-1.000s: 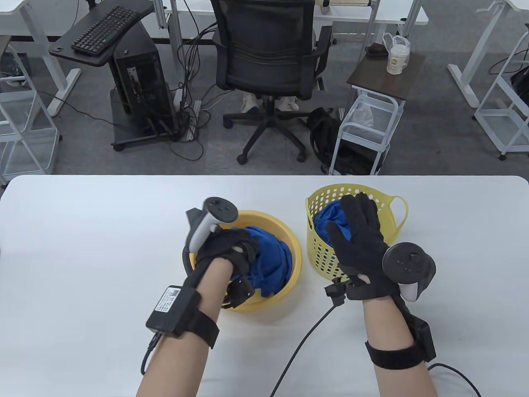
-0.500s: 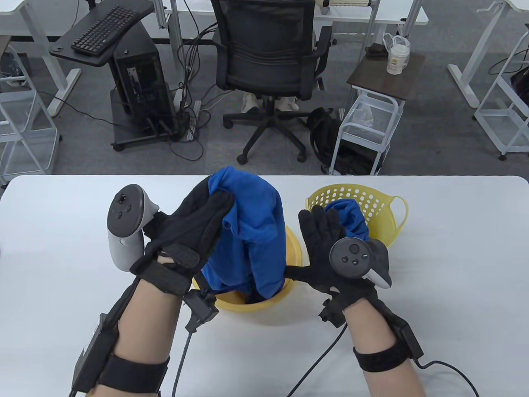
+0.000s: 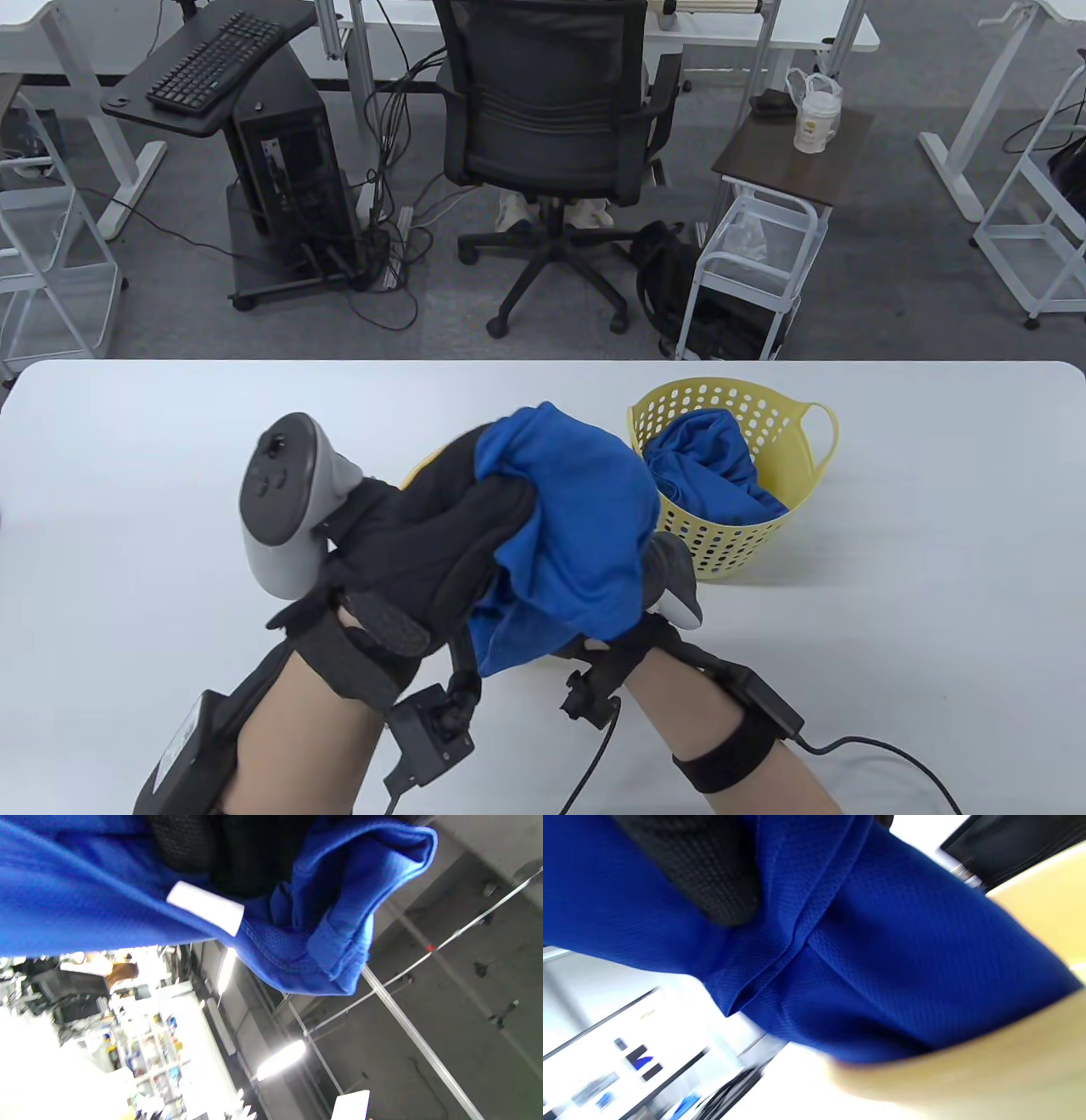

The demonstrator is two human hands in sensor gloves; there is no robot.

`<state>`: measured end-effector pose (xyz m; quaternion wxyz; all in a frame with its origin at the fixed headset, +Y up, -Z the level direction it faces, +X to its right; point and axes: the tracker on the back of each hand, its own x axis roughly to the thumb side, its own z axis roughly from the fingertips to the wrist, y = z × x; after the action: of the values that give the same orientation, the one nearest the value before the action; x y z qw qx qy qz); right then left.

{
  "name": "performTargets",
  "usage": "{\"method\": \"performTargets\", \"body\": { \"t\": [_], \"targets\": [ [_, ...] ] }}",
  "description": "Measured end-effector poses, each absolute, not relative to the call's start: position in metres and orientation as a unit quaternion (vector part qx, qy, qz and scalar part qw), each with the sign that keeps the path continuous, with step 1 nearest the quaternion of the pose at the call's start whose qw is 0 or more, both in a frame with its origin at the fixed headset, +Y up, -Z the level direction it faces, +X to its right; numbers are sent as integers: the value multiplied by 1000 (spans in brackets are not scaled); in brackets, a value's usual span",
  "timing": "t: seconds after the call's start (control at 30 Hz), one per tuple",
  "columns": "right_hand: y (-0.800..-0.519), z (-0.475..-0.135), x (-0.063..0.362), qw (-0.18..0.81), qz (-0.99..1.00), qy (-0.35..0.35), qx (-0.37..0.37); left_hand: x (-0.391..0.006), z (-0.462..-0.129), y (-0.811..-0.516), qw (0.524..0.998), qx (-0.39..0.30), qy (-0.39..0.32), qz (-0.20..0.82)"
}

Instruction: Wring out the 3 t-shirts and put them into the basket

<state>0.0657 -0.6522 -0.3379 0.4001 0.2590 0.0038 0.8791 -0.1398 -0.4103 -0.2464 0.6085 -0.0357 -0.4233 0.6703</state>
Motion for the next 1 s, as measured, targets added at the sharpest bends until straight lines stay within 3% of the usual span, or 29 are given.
{"method": "performTargets", "body": {
  "t": [0.07,0.13,0.2,0.27,0.4,0.53,0.67,0.77,0.87,0.93,1.0],
  "targets": [
    [-643,-352,104,482,859,-18,170,-187,-258,-414,595,21,-369,713],
    [-636,-360,131,574,806,-25,140,-223,-264,-424,608,75,-309,728],
    [-625,-361,164,691,716,-16,99,-263,-270,-446,648,120,-219,719],
    [-617,-357,187,755,652,-15,71,-291,-277,-472,707,120,-120,686],
    [-614,-353,203,777,627,-18,48,-301,-297,-537,815,100,39,569],
    [-618,-355,194,809,585,16,57,-255,-315,-579,824,18,-5,566],
    [-618,-351,175,809,580,44,79,-159,-317,-607,910,-106,-123,382],
    [-611,-343,165,823,556,48,107,-100,-312,-621,934,-167,-170,267],
    [-604,-335,155,840,518,65,149,-76,-320,-633,929,-176,-164,282],
    [-598,-324,144,861,462,110,182,-70,-332,-646,911,-170,-159,341],
    [-596,-320,140,857,468,107,187,-69,-339,-653,890,-162,-171,391]
  ]
}}
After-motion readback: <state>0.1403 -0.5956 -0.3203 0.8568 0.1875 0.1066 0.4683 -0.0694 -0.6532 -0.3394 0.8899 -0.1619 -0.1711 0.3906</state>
